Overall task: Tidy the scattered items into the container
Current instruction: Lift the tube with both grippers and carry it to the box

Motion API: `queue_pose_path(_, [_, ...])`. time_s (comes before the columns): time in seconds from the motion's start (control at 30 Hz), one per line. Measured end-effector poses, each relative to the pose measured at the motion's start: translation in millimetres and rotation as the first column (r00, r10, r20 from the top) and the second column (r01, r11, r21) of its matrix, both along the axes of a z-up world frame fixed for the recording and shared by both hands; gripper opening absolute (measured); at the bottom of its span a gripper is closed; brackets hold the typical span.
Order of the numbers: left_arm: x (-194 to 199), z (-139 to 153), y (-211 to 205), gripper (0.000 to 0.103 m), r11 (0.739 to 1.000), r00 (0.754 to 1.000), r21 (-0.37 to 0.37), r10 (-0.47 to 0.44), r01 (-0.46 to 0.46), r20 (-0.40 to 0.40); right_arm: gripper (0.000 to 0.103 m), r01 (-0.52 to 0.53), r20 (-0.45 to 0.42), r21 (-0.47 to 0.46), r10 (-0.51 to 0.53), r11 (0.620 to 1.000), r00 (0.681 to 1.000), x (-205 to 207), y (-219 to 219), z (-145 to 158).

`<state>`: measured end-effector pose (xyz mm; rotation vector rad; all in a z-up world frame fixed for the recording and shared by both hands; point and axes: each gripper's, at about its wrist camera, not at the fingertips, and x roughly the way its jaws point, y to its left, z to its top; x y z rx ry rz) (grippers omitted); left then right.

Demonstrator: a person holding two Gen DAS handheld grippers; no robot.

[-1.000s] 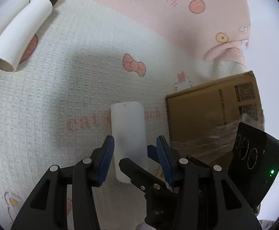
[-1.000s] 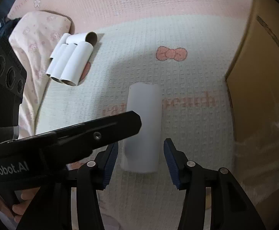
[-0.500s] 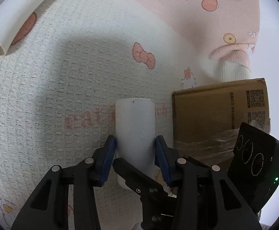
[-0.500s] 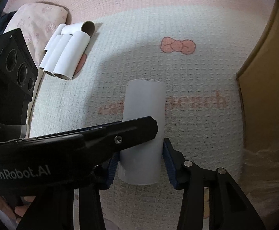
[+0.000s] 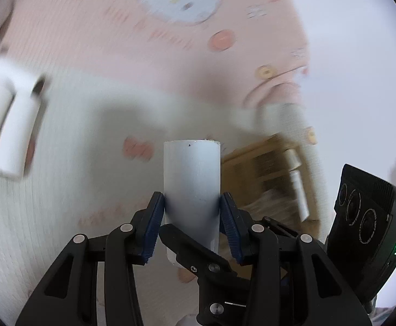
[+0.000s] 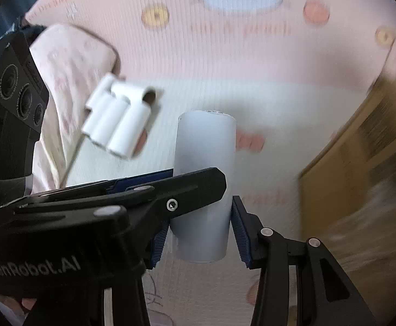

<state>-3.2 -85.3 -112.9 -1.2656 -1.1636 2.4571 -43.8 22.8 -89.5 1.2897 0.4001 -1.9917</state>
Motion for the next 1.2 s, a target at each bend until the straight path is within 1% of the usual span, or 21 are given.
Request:
queue_pose_path(0.07, [-5.8, 24.6, 3.0, 0.047, 0.999, 0.999, -0.031, -0.020, 0.019, -0.050, 0.041, 0.003, -0.040, -0.012, -0.003, 1.000, 0.999, -1.7, 0.7, 21.2])
queue_pose_path(0.13, [-14.1, 44.9, 7.4, 0.047, 0.999, 0.996, -0.045, -0.032, 0.029, -0.077, 0.041, -0.002, -0.083, -0.019, 0.000, 1.000, 0.997, -6.7, 1.6, 42.5])
queue_pose_path(0.2, [-23.8, 62.4, 8.3, 0.047, 0.999, 0.995, -0.033, -0.038, 0.035, -0.089, 0.041, -0.006, -0.128, -0.021, 0.003, 1.000, 0.992, -12.3, 3.8, 63.5])
queue_pose_path(0.27, [-32.7, 75.3, 8.3, 0.047, 0.999, 0.995, -0.012, -0.041, 0.040, -0.090, 0.041, -0.012, -0.148, -0.019, 0.009, 1.000, 0.989, -17.5, 6.9, 77.3])
queue_pose_path(0.4, [-49.7, 94.2, 11.1, 0.047, 0.998, 0.993, 0.023, -0.047, 0.050, -0.105, 0.041, -0.028, -0.197, -0.017, 0.024, 0.999, 0.980, -29.9, 13.6, 107.9])
queue_pose_path(0.47, [-53.4, 99.7, 15.6, 0.047, 0.998, 0.992, 0.018, -0.051, 0.053, -0.119, 0.041, -0.034, -0.209, -0.003, 0.033, 0.999, 0.977, -35.0, 13.2, 117.3])
queue_pose_path(0.53, [-53.5, 102.0, 19.7, 0.047, 0.997, 0.990, -0.004, -0.074, 0.074, -0.123, 0.042, -0.039, -0.188, 0.011, 0.040, 0.999, 0.981, -47.2, 15.9, 127.9])
queue_pose_path(0.63, [-60.8, 100.8, 27.4, 0.047, 0.996, 0.989, -0.006, -0.092, 0.092, -0.117, 0.041, -0.025, -0.119, 0.008, 0.026, 1.000, 0.993, -63.5, 26.1, 135.6])
queue_pose_path(0.7, [-68.1, 101.8, 32.2, 0.047, 0.995, 0.990, -0.003, -0.095, 0.096, -0.105, 0.041, 0.021, -0.062, -0.011, -0.021, 1.000, 0.998, -76.8, 35.0, 137.9])
queue_pose_path(0.77, [-78.0, 103.4, 38.0, 0.047, 0.996, 0.993, -0.009, -0.091, 0.091, -0.071, 0.041, 0.017, -0.071, 0.005, -0.016, 1.000, 0.997, -81.3, 35.8, 136.4])
queue_pose_path(0.8, [-83.9, 105.6, 40.8, 0.047, 0.995, 0.994, -0.018, -0.096, 0.095, -0.056, 0.041, 0.017, -0.086, -0.006, -0.018, 1.000, 0.996, -82.0, 38.7, 135.4])
queue_pose_path(0.9, [-99.3, 112.8, 52.0, 0.047, 0.987, 0.989, -0.068, -0.148, 0.147, -0.009, 0.041, 0.015, -0.109, -0.039, -0.019, 0.999, 0.994, -86.4, 51.9, 133.5])
queue_pose_path(0.97, [-111.0, 117.8, 66.7, 0.047, 0.968, 0.976, -0.129, -0.215, 0.216, 0.027, 0.041, 0.030, -0.094, -0.062, -0.036, 0.998, 0.995, -91.9, 61.0, 131.7])
queue_pose_path(1.07, [-124.4, 115.8, 88.1, 0.047, 0.941, 0.959, -0.180, -0.281, 0.285, 0.050, 0.041, 0.085, -0.051, -0.092, -0.090, 0.992, 0.995, -102.7, 81.7, 126.3])
queue_pose_path(1.1, [-129.2, 113.7, 95.3, 0.047, 0.935, 0.953, -0.184, -0.298, 0.304, 0.058, 0.041, 0.099, -0.037, -0.093, -0.103, 0.991, 0.994, -105.4, 87.6, 124.1])
queue_pose_path(1.17, [-137.5, 106.1, 109.3, 0.047, 0.930, 0.944, -0.164, -0.322, 0.330, 0.072, 0.041, 0.140, 0.003, -0.105, -0.141, 0.985, 0.990, -113.9, 103.4, 119.2])
queue_pose_path(1.2, [-140.0, 103.5, 115.2, 0.047, 0.928, 0.940, -0.152, -0.331, 0.340, 0.079, 0.041, 0.162, 0.030, -0.093, -0.160, 0.982, 0.987, -118.7, 113.3, 115.1])
